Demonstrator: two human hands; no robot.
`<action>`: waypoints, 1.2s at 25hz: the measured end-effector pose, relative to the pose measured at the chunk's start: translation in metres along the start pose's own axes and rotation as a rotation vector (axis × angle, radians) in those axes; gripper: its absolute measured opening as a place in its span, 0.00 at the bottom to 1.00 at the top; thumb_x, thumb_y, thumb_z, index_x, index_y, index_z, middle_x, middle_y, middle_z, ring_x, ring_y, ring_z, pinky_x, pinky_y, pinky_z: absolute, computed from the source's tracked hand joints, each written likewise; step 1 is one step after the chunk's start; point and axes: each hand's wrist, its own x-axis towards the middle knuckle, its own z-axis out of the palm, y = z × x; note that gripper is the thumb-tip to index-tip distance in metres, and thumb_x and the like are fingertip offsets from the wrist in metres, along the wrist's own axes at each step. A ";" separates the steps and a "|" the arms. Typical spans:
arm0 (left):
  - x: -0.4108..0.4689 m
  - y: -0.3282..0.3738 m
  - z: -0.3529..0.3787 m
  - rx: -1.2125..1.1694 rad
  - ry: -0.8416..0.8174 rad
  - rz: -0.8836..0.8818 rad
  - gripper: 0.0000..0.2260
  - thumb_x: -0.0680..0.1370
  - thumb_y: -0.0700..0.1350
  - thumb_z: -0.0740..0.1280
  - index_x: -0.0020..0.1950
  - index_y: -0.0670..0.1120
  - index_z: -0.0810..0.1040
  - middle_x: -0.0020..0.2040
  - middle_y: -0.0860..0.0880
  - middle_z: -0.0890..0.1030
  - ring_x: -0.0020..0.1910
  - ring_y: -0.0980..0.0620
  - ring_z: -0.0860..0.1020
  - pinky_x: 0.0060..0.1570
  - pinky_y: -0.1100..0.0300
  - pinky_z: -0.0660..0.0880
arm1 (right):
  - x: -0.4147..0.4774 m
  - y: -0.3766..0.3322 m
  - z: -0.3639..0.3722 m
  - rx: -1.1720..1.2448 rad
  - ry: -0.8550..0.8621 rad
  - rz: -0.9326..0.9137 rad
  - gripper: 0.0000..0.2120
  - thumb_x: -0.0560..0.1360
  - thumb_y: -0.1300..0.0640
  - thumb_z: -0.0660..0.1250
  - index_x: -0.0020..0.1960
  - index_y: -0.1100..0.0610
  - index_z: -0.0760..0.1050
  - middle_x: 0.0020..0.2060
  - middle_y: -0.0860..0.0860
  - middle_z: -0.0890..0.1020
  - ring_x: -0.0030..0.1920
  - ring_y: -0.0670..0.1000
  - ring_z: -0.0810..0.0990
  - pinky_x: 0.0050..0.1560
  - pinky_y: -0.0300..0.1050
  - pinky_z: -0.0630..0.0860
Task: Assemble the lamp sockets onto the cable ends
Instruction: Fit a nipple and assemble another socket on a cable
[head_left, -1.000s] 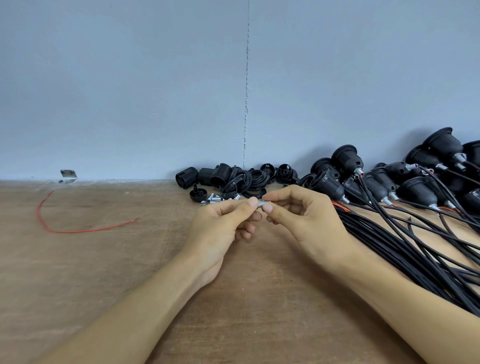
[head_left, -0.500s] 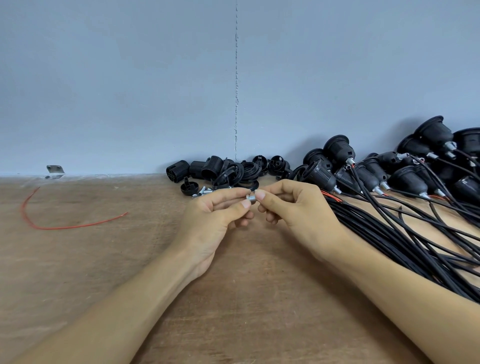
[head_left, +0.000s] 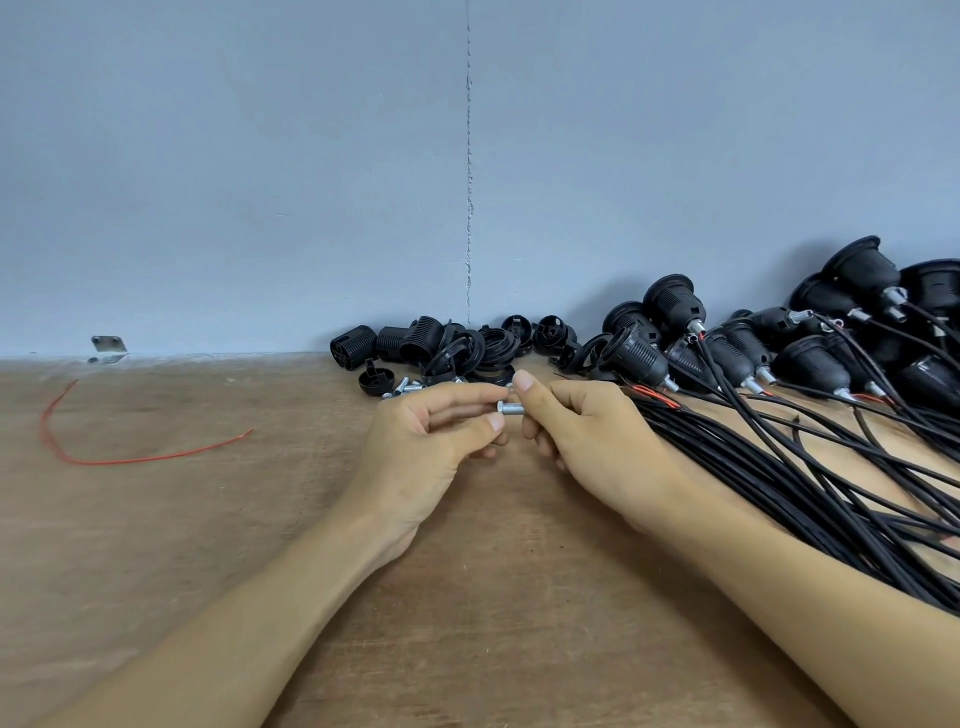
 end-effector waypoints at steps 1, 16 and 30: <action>0.000 0.000 0.000 0.004 -0.002 0.002 0.12 0.76 0.33 0.73 0.48 0.50 0.89 0.45 0.45 0.88 0.42 0.52 0.85 0.44 0.64 0.80 | 0.001 0.000 0.000 0.035 -0.022 0.020 0.27 0.78 0.34 0.61 0.31 0.52 0.76 0.23 0.45 0.76 0.25 0.41 0.70 0.34 0.40 0.68; 0.000 0.001 0.002 0.094 0.067 0.103 0.12 0.76 0.33 0.73 0.51 0.50 0.87 0.45 0.50 0.88 0.45 0.53 0.86 0.47 0.65 0.80 | -0.003 -0.003 -0.002 0.195 -0.088 -0.030 0.18 0.81 0.46 0.64 0.38 0.55 0.78 0.28 0.51 0.80 0.26 0.48 0.75 0.29 0.40 0.73; -0.001 0.000 0.004 0.141 0.080 0.098 0.12 0.76 0.34 0.74 0.50 0.51 0.87 0.45 0.52 0.88 0.45 0.54 0.86 0.50 0.62 0.81 | -0.002 -0.008 -0.010 0.162 -0.125 0.010 0.24 0.79 0.37 0.60 0.40 0.56 0.78 0.29 0.51 0.79 0.21 0.46 0.70 0.24 0.35 0.66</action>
